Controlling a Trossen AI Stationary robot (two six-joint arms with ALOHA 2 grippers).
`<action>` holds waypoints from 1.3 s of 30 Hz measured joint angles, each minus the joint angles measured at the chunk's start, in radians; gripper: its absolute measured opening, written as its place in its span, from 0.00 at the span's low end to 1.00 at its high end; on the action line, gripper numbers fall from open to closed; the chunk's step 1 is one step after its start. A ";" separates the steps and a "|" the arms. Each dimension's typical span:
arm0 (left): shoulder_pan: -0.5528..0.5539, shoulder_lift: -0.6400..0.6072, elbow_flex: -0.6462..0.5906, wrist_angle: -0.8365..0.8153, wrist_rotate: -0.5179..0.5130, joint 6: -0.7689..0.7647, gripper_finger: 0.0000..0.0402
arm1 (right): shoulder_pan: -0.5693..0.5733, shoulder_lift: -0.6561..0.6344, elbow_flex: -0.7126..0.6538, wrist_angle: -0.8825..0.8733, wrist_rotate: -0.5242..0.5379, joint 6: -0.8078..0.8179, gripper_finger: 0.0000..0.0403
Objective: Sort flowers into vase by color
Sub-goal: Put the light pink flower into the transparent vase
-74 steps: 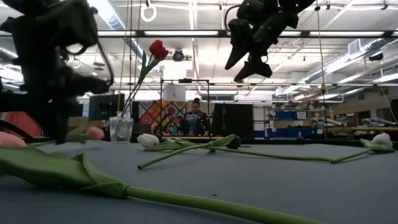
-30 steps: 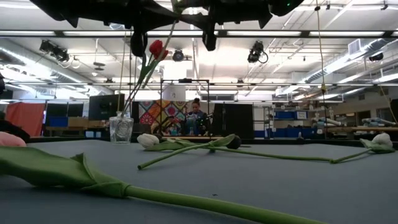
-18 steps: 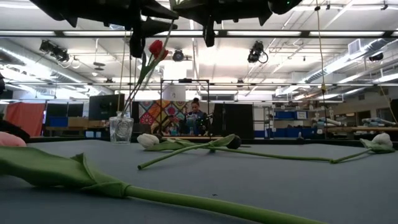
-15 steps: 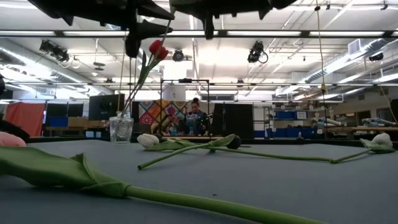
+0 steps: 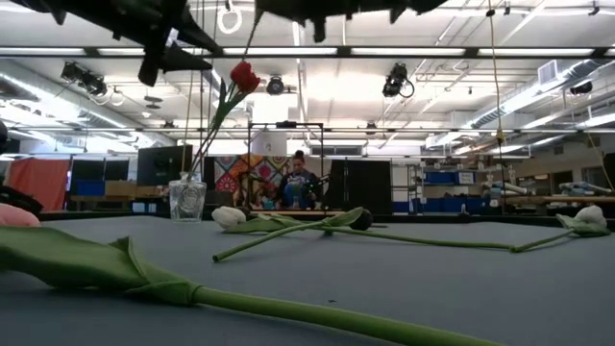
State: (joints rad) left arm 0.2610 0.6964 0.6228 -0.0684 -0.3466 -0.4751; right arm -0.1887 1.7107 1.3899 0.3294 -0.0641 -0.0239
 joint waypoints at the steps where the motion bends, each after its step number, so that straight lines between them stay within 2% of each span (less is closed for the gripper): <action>1: 0.008 -0.016 0.000 -0.002 0.000 0.000 0.48 | -0.001 0.025 0.003 0.010 -0.006 -0.007 0.01; 6: 0.040 -0.103 0.001 -0.017 -0.001 0.015 0.47 | -0.004 0.156 0.103 -0.001 -0.008 -0.030 0.01; 13: 0.080 -0.182 0.001 -0.222 -0.002 -0.012 0.47 | -0.004 0.306 0.282 -0.063 -0.016 -0.113 0.01; 16: 0.081 -0.195 0.001 -0.262 -0.001 -0.034 0.47 | -0.005 0.359 0.343 -0.068 -0.015 -0.132 0.01; 23: 0.083 -0.194 0.001 -0.269 -0.040 -0.030 0.47 | -0.055 0.402 0.415 -0.063 -0.008 -0.158 0.01; 30: 0.083 -0.193 0.001 -0.276 -0.043 -0.029 0.47 | -0.113 0.413 0.424 0.047 0.011 -0.132 0.01; 39: 0.083 -0.193 0.001 -0.281 -0.053 -0.031 0.47 | -0.130 0.500 0.533 -0.010 -0.040 -0.110 0.01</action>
State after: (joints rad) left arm 0.3445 0.5031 0.6235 -0.3498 -0.4000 -0.5063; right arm -0.3183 2.2106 1.9226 0.3195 -0.1040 -0.1341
